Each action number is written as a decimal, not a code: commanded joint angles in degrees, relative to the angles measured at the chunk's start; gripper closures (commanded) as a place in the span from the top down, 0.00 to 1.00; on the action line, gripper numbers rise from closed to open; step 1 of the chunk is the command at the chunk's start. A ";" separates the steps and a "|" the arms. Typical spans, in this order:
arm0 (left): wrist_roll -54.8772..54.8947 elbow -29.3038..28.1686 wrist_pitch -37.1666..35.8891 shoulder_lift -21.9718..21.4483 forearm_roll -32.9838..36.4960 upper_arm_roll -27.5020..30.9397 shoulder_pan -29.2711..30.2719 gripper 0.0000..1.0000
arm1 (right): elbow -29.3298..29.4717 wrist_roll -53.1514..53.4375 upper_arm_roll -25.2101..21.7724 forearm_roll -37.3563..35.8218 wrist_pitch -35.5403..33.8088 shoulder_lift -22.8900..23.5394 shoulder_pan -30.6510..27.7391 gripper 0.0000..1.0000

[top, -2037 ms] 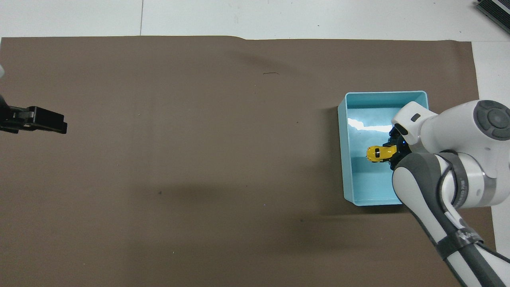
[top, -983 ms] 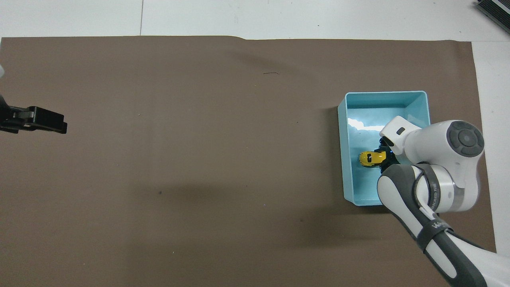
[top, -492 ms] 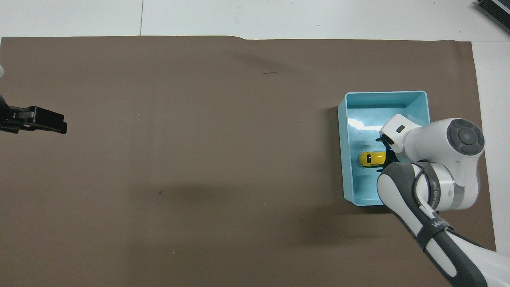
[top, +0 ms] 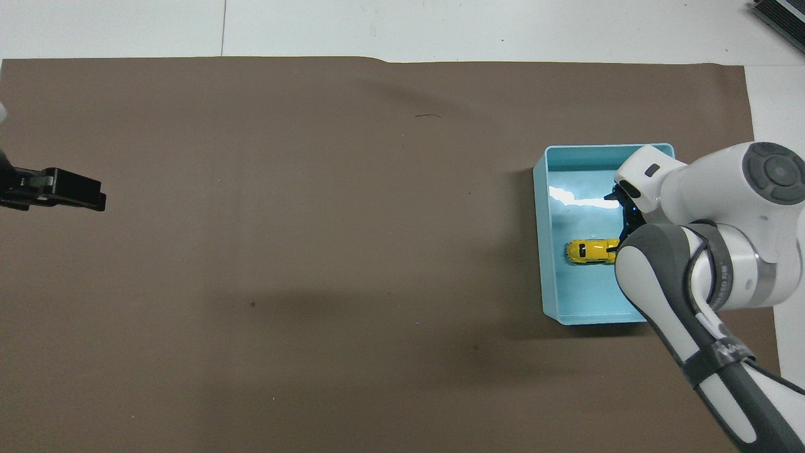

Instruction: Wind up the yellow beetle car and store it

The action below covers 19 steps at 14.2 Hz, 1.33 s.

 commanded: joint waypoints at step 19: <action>-0.17 0.26 -1.09 -0.53 -0.12 -0.54 0.74 1.00 | 25.95 50.44 -0.18 0.40 -31.20 -3.91 -1.35 1.00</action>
